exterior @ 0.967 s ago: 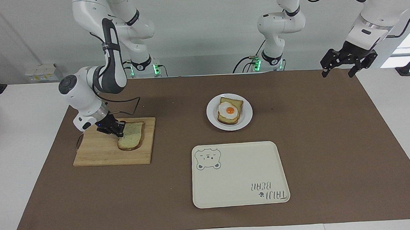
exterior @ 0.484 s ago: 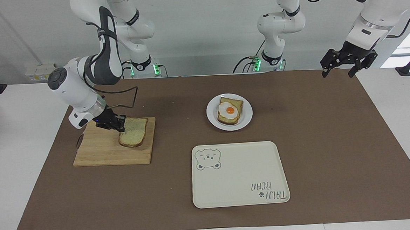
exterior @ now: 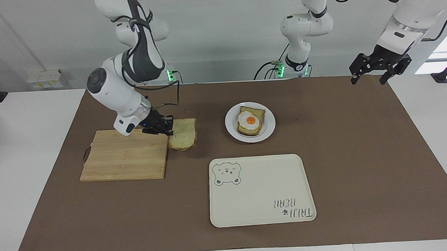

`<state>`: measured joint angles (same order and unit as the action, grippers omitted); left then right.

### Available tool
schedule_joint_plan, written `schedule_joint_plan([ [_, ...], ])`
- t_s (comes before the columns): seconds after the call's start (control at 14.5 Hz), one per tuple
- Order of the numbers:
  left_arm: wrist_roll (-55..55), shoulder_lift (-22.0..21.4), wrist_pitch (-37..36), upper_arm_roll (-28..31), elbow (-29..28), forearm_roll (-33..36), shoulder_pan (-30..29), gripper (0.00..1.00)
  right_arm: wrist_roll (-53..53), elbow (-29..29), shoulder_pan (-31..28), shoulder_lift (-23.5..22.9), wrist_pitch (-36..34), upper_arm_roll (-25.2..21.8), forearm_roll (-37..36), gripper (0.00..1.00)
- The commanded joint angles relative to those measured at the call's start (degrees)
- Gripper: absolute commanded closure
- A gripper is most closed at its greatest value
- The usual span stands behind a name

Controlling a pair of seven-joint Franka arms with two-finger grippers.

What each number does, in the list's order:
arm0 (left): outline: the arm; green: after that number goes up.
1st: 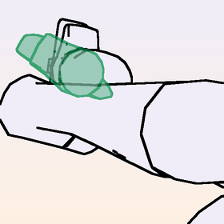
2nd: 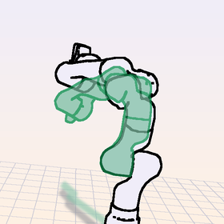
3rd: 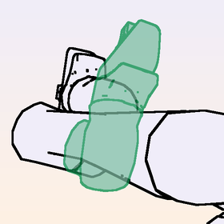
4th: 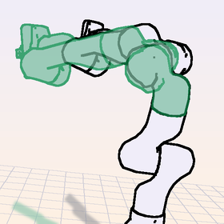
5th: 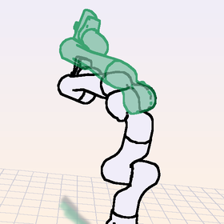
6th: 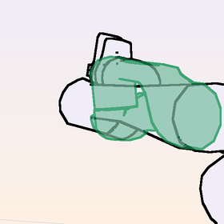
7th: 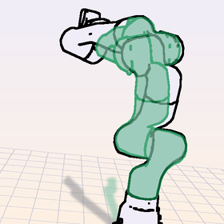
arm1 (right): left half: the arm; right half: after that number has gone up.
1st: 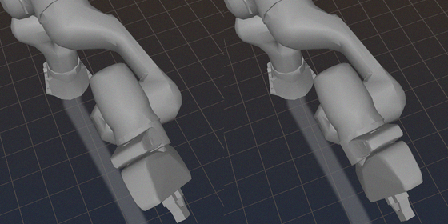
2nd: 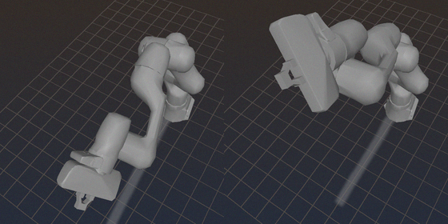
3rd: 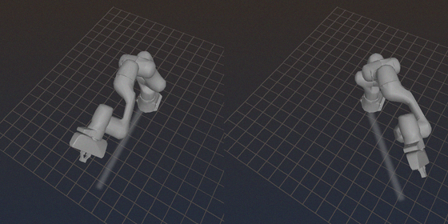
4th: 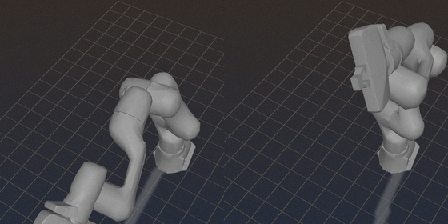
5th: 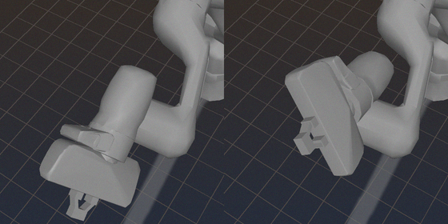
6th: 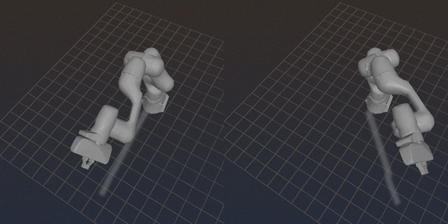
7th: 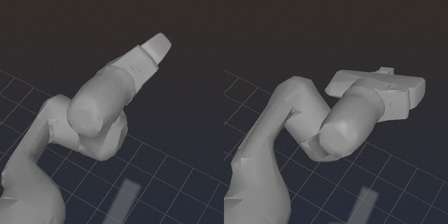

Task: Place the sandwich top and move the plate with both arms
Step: 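Lift the bread slice and carry it over the egg toast plate, then lay the bread slice on the egg and open the right gripper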

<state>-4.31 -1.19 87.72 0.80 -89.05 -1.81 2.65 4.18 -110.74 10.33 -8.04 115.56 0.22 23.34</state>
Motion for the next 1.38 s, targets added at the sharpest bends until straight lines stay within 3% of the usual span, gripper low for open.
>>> schedule_joint_plan([
  [0.0, 0.54, 0.31, -1.15, -0.54, 0.89, 0.58, -0.63, 0.0, -4.78, 0.52, 6.09, -0.48, 3.43, -0.13, 1.44, 1.0],
  [0.41, 0.54, 0.31, -1.15, -0.54, 0.89, 0.58, -0.63, 0.0, -10.15, -0.18, 14.71, -1.89, 8.45, -0.13, 1.8, 1.0],
  [1.31, 0.54, 0.31, -1.15, -0.54, 0.89, 0.58, -0.63, 0.0, -12.0, -1.5, 20.5, -4.0, 11.7, -0.13, 3.82, 1.0],
])
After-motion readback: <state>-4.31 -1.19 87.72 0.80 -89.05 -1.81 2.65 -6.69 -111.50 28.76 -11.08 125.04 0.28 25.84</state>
